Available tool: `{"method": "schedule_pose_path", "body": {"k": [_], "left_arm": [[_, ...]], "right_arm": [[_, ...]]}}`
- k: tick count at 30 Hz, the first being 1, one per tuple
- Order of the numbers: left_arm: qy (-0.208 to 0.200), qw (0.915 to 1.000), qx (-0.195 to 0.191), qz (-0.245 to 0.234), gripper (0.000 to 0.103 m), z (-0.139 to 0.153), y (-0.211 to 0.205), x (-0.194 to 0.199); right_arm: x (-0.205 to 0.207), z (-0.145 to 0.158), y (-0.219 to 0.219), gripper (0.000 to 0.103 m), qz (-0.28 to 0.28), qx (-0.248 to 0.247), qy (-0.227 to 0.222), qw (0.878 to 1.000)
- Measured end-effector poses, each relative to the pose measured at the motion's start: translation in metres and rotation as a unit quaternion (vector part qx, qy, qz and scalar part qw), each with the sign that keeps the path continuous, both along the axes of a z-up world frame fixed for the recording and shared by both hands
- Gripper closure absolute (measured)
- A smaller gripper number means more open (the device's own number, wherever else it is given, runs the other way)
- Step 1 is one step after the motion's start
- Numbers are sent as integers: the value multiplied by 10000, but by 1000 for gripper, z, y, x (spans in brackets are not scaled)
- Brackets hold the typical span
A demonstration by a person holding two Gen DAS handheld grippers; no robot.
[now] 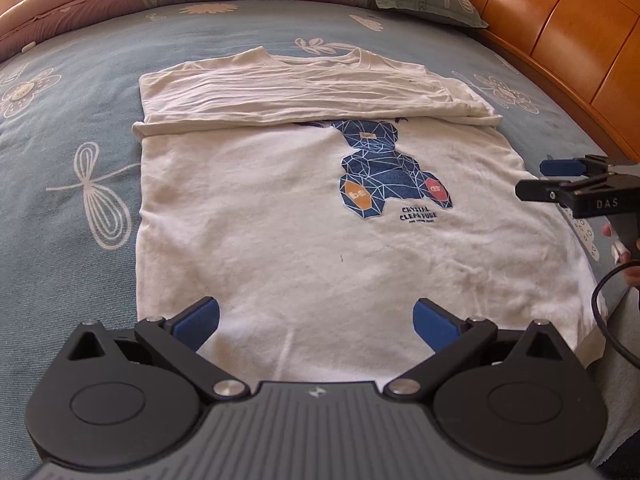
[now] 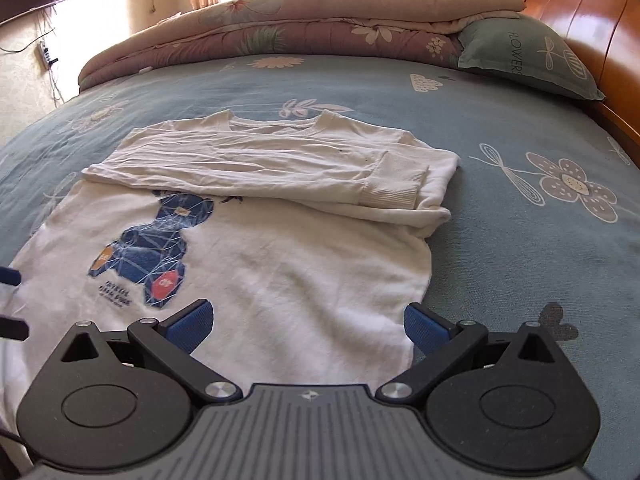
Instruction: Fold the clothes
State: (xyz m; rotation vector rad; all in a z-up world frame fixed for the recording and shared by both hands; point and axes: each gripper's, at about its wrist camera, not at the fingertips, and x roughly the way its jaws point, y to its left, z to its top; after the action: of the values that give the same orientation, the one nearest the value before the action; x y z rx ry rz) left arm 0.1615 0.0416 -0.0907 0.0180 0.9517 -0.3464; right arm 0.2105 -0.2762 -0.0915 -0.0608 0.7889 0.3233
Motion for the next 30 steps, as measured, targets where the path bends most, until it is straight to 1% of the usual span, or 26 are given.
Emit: {"method": "schedule_pose_path", "body": {"k": [2, 4, 5, 6, 8, 9, 10, 12, 14, 16, 19, 22, 23, 24, 26, 29, 30], "left_arm": [[-71, 9998, 98, -160, 1, 4, -5, -6], [-134, 9989, 233, -372, 1, 6, -11, -13], [-134, 9984, 299, -469, 1, 3, -14, -15], [-130, 9977, 364, -565, 1, 1, -17, -18], [51, 9970, 471, -616, 1, -10, -19, -20], [49, 9966, 568, -601, 1, -15, -19, -23], [-92, 9950, 707, -693, 1, -17, -21, -29], [-153, 9940, 808, -716, 1, -17, -21, -36], [-34, 9957, 736, -569, 1, -16, -16, -38], [-27, 9954, 831, -480, 1, -12, -14, -43], [-281, 9926, 983, -654, 1, -3, -17, -57], [-272, 9915, 993, -797, 1, -4, -22, -64], [-201, 9918, 994, -780, 1, -7, -22, -64], [-126, 9924, 979, -729, 1, -10, -22, -64], [30, 9961, 734, -488, 1, -13, -17, -62], [47, 9968, 704, -362, 1, -13, -15, -64], [10, 9962, 781, -379, 1, -11, -17, -66]], "right_arm": [[-25, 4, 9, 0, 320, 53, 69, 9995], [-45, 2, 16, 0, 599, 180, 212, 9978], [-53, -2, 20, 0, 684, 158, 278, 9971], [-58, -8, 21, 0, 667, 93, 334, 9972], [-68, -18, 23, 0, 633, -37, 446, 9970], [-74, -20, 23, 0, 653, -79, 323, 9973], [-78, -21, 23, 0, 653, -142, 328, 9972], [-83, -23, 22, 0, 597, -300, 336, 9972], [-88, -26, 22, 0, 619, -446, 285, 9967], [-91, -27, 20, 0, 610, -453, 246, 9968], [-94, -26, 15, 0, 542, -411, 265, 9973], [-96, -27, 16, 0, 499, -409, 258, 9976], [-96, -27, 16, 0, 473, -403, 245, 9978], [-96, -28, 17, 0, 447, -396, 232, 9979], [-97, -29, 17, 0, 422, -387, 183, 9982], [-100, -30, 16, 0, 373, -332, 99, 9987], [-100, -30, 16, 0, 357, -331, 80, 9988]]}}
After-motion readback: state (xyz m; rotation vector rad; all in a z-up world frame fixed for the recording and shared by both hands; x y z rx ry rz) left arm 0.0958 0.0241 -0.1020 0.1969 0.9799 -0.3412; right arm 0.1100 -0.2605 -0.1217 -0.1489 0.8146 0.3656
